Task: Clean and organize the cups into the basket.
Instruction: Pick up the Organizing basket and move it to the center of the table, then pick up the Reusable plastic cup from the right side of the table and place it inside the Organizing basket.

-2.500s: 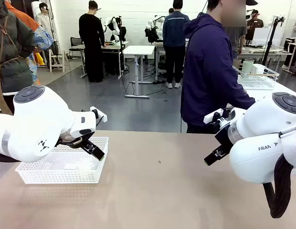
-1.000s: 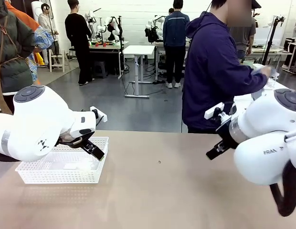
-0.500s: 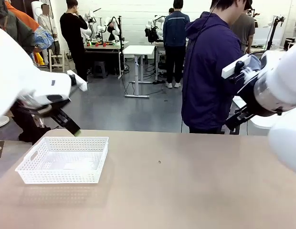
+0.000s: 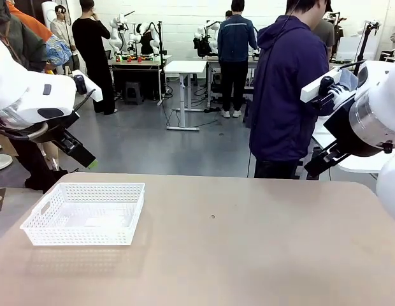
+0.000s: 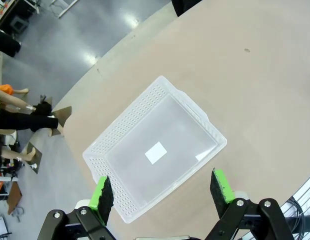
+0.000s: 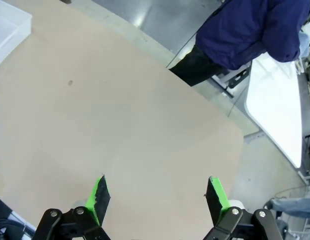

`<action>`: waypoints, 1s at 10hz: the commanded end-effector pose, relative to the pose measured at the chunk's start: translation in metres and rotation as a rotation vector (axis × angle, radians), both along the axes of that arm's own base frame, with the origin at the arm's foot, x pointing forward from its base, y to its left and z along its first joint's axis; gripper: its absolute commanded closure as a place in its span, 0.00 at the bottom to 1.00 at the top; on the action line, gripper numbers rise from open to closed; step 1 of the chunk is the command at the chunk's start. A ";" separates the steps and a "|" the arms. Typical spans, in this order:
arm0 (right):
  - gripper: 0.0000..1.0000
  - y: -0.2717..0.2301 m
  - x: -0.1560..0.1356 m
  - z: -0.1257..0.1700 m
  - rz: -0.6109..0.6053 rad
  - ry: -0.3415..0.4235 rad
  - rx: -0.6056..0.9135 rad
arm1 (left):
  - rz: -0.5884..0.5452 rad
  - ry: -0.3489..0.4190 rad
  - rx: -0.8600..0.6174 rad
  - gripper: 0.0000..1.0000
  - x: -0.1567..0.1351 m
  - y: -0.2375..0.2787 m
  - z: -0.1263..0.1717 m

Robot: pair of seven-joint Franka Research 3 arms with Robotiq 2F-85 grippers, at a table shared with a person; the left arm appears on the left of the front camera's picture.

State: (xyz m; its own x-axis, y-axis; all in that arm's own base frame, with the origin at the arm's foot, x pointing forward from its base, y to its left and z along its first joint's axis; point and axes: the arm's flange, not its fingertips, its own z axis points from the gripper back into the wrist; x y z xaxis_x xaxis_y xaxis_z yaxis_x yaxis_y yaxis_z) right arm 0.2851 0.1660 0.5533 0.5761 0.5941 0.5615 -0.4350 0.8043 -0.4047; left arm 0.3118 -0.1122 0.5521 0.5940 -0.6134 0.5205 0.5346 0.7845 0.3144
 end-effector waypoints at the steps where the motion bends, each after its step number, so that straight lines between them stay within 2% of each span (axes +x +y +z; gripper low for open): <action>1: 0.00 0.002 -0.006 0.002 0.007 0.004 -0.001 | 0.003 0.012 -0.008 0.00 0.004 0.000 -0.004; 2: 0.00 -0.033 0.010 0.005 0.196 0.252 0.388 | 0.000 0.000 0.000 0.00 0.000 0.000 0.000; 3: 0.00 -0.071 0.022 0.007 0.376 0.474 0.784 | -0.072 0.318 -0.531 0.00 0.012 0.036 0.007; 4: 0.00 -0.114 0.037 0.003 0.528 0.608 1.152 | -0.167 0.591 -0.872 0.00 0.024 0.062 0.007; 5: 0.00 -0.153 0.051 -0.005 0.599 0.667 1.405 | -0.223 0.705 -1.040 0.00 0.029 0.078 0.004; 6: 0.00 -0.185 0.061 -0.018 0.592 0.660 1.551 | -0.217 0.729 -1.199 0.00 0.039 0.101 0.001; 8: 0.00 -0.233 0.069 -0.041 0.524 0.712 1.787 | -0.068 0.724 -1.348 0.00 0.055 0.153 -0.011; 9: 0.00 -0.264 0.067 -0.053 0.407 0.686 1.882 | 0.052 0.692 -1.350 0.00 0.054 0.187 -0.021; 10: 0.00 -0.289 0.061 -0.061 0.344 0.645 1.933 | 0.156 0.672 -1.378 0.00 0.050 0.222 -0.031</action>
State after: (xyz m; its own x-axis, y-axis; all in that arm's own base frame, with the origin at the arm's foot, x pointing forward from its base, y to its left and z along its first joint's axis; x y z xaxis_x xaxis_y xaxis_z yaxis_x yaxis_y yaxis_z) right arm 0.3397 -0.1062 0.4936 0.6216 -0.0689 0.7803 -0.7507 0.2322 0.6186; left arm 0.3513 0.0864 0.5285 0.8632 -0.0431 0.5031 0.4813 0.3718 -0.7938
